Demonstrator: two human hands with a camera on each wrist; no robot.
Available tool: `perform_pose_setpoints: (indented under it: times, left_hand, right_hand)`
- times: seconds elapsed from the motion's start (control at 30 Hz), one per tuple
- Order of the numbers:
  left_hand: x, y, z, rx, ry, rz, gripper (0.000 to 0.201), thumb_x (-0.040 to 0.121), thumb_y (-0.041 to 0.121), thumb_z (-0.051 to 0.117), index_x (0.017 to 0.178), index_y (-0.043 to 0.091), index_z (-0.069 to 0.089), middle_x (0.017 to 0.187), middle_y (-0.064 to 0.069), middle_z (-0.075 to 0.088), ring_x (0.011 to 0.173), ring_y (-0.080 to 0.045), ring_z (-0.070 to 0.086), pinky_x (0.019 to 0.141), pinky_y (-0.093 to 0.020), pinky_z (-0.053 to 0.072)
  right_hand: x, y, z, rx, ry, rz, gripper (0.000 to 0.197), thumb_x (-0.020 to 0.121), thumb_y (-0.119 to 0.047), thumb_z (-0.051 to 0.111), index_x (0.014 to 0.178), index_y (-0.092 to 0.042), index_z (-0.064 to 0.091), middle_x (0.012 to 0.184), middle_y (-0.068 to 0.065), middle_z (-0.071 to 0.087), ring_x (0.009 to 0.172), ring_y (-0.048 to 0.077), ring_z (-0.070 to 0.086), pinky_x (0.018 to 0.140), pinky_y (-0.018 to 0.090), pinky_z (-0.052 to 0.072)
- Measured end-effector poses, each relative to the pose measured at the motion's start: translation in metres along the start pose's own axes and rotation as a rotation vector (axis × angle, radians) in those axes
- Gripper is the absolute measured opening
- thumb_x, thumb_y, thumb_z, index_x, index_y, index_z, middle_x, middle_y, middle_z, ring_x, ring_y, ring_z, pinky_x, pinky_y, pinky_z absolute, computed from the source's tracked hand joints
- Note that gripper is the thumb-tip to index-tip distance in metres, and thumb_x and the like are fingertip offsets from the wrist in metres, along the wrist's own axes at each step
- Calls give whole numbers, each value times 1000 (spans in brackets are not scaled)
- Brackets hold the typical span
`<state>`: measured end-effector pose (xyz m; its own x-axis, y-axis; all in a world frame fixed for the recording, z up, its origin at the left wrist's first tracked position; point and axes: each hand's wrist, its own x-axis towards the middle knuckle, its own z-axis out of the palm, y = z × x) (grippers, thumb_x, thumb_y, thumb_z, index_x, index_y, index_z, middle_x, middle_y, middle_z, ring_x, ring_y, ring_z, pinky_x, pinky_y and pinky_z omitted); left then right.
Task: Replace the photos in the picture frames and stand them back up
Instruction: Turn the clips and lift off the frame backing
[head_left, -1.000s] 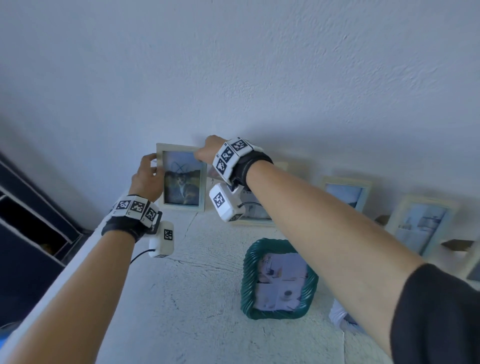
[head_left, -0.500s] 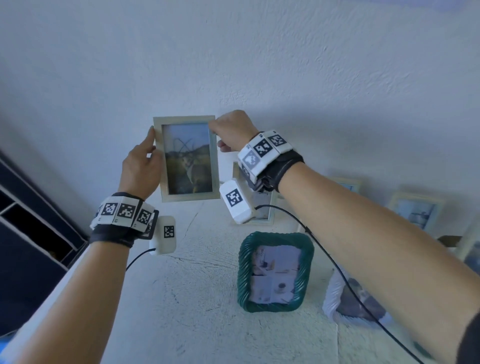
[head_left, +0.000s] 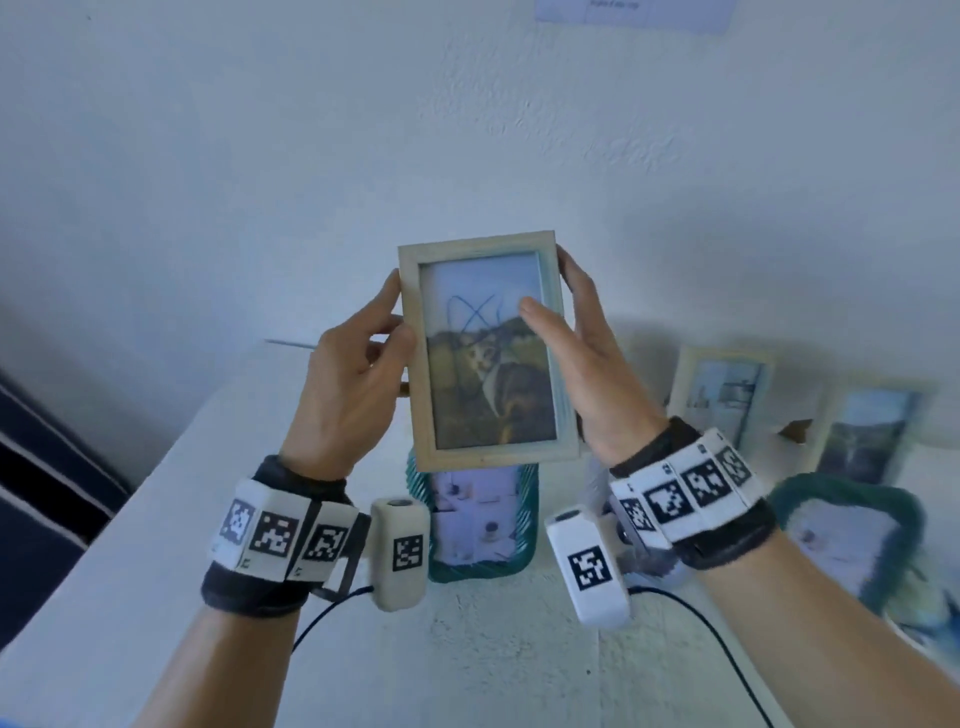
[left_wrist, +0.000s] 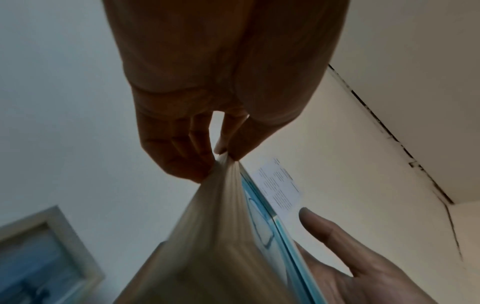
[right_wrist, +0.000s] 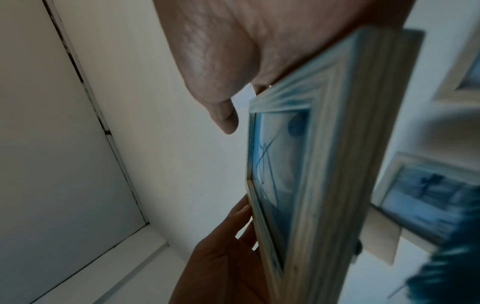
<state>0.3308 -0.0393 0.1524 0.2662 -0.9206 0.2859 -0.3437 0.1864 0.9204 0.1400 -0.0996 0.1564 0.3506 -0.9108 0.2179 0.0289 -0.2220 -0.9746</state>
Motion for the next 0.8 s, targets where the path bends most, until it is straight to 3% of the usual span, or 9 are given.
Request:
perform_pose_setpoints:
  times: [0.07, 0.13, 0.3, 0.37, 0.43, 0.5, 0.57, 0.7, 0.8]
  left_hand:
    - [-21, 3, 23, 59, -29, 13, 47, 101, 18, 47, 146, 30, 41, 105, 0, 66, 89, -25, 68, 77, -48, 59]
    - [-46, 5, 48, 111, -50, 16, 47, 100, 21, 50, 145, 31, 43, 111, 1, 65, 89, -21, 68, 79, -48, 58]
    - [-117, 18, 111, 242, -270, -86, 60, 80, 65, 56, 133, 64, 28, 109, 19, 44, 102, 0, 50, 82, -18, 42]
    - [-142, 14, 137, 283, -327, -182, 97, 68, 75, 57, 150, 43, 17, 117, 16, 39, 110, -3, 42, 87, -16, 35]
    - [-165, 11, 162, 271, -356, -249, 121, 64, 74, 64, 155, 30, -3, 127, 16, 28, 117, 5, 28, 95, -14, 25]
    - [-185, 8, 184, 210, -387, -267, 128, 63, 73, 68, 153, 34, -13, 128, 17, 22, 113, 11, 22, 94, -11, 24]
    - [-199, 5, 203, 138, -398, -253, 126, 60, 77, 68, 150, 43, -13, 134, 18, 26, 120, 5, 28, 91, -9, 27]
    - [-216, 2, 227, 78, -455, -292, 127, 57, 80, 69, 150, 46, -11, 147, 21, 19, 133, 5, 21, 104, -19, 23]
    - [-223, 6, 239, 0, -523, -350, 124, 56, 78, 67, 152, 45, -5, 155, 12, 28, 142, -5, 28, 113, -30, 27]
  right_hand:
    - [-33, 2, -20, -4, 27, -6, 65, 93, -44, 57, 148, -41, 23, 150, -24, 31, 138, -4, 28, 112, 23, 29]
    - [-68, 8, -39, 66, 82, 36, 62, 90, -45, 58, 144, -47, 26, 147, -26, 33, 136, -6, 31, 106, 18, 32]
    - [-152, 34, -76, 117, 182, 78, 53, 92, -39, 55, 138, -51, 32, 139, -35, 41, 126, -15, 40, 92, 8, 40]
    - [-181, 46, -89, 128, 209, 81, 57, 92, -30, 51, 144, -40, 29, 138, -35, 42, 124, -16, 41, 89, 4, 40]
    - [-207, 58, -100, 117, 223, 94, 54, 96, -31, 50, 146, -35, 30, 143, -29, 41, 132, -9, 37, 99, 9, 37]
    - [-229, 69, -109, 166, 230, 170, 53, 96, -46, 53, 145, -40, 34, 146, -22, 42, 137, 2, 38, 111, 29, 35]
    - [-246, 74, -118, 320, 213, 308, 57, 90, -58, 52, 142, -38, 40, 143, -8, 51, 132, 14, 47, 108, 45, 37]
    - [-267, 77, -138, 506, 210, 533, 57, 93, -59, 38, 136, -25, 53, 127, 9, 64, 120, 27, 59, 104, 50, 41]
    - [-276, 84, -151, 580, 210, 585, 57, 91, -61, 38, 133, -27, 56, 124, 15, 64, 115, 34, 60, 99, 52, 46]
